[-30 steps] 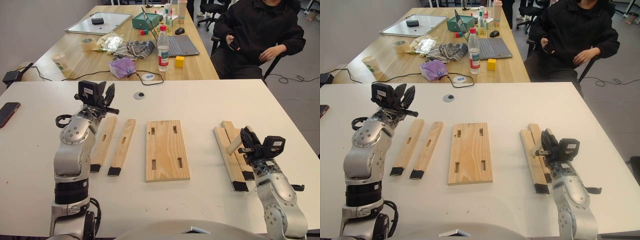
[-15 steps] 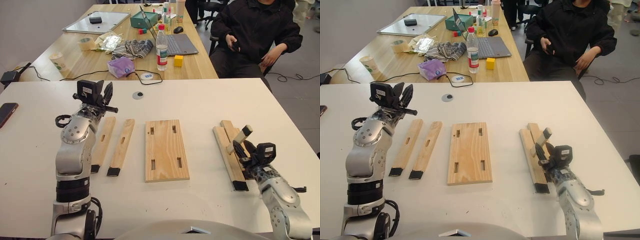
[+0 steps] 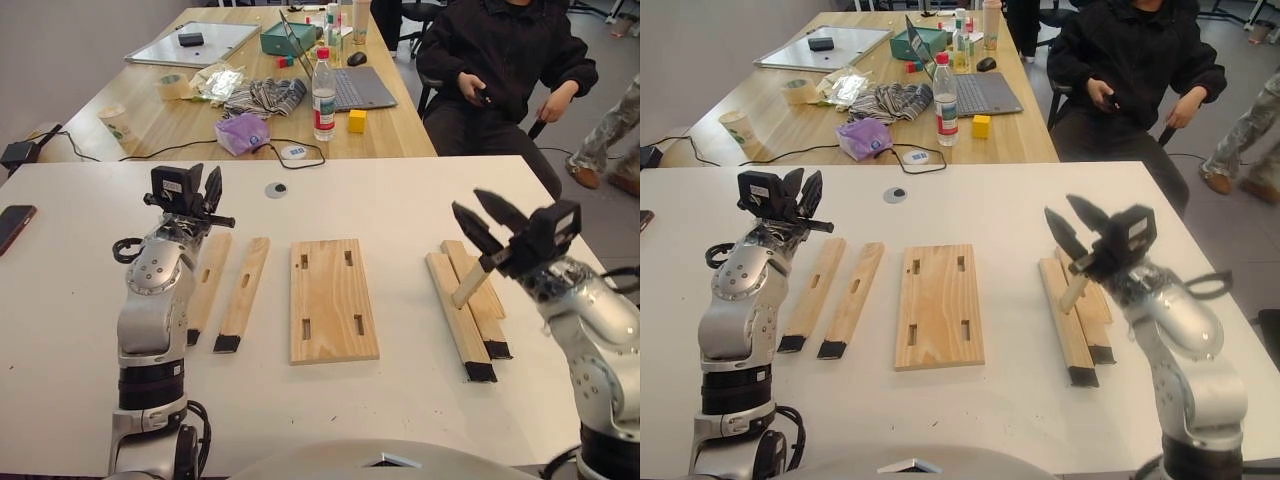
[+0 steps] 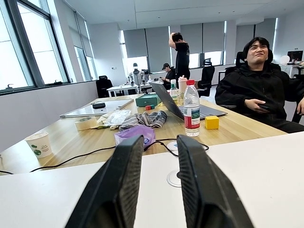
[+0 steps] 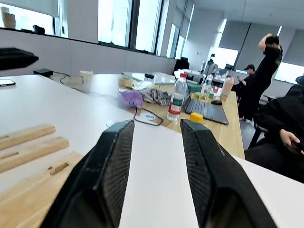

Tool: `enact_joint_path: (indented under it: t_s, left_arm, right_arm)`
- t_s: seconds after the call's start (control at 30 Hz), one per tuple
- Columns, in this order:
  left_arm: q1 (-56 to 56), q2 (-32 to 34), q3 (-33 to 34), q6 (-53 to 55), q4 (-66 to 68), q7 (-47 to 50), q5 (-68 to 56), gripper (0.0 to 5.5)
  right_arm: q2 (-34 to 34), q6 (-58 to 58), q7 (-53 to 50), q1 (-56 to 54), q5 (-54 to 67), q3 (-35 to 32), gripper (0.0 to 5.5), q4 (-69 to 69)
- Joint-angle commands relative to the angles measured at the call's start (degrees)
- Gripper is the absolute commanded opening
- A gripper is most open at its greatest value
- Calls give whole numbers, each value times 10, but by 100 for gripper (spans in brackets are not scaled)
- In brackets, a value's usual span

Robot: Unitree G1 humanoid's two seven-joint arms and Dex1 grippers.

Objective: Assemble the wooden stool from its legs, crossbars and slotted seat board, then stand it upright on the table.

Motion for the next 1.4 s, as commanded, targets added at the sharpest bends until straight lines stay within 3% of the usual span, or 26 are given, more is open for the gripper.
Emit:
enact_joint_path:
  t_s: [0.03,0.17,0.3,0.57,1.0,1.4]
  left_arm:
    - [-14,0,-3,-4,13,0,4,125]
    - [-33,4,-8,-7,34,-8,6,125]
    - [-51,7,-9,-8,46,-12,8,125]
    - [-55,10,-13,-5,48,-17,9,125]
    - [-47,14,-10,-3,42,-14,10,125]
    - [-46,14,-3,-4,38,-10,10,125]
  right_arm:
    - [10,77,-54,-171,54,-15,149,81]
    - [18,161,-73,-259,117,-28,74,180]
    - [2,242,-44,-263,147,-6,1,262]
    - [-3,255,-4,-206,112,20,1,312]
    - [35,329,-45,-155,191,-53,1,248]
    - [38,356,-75,-118,227,-64,1,220]
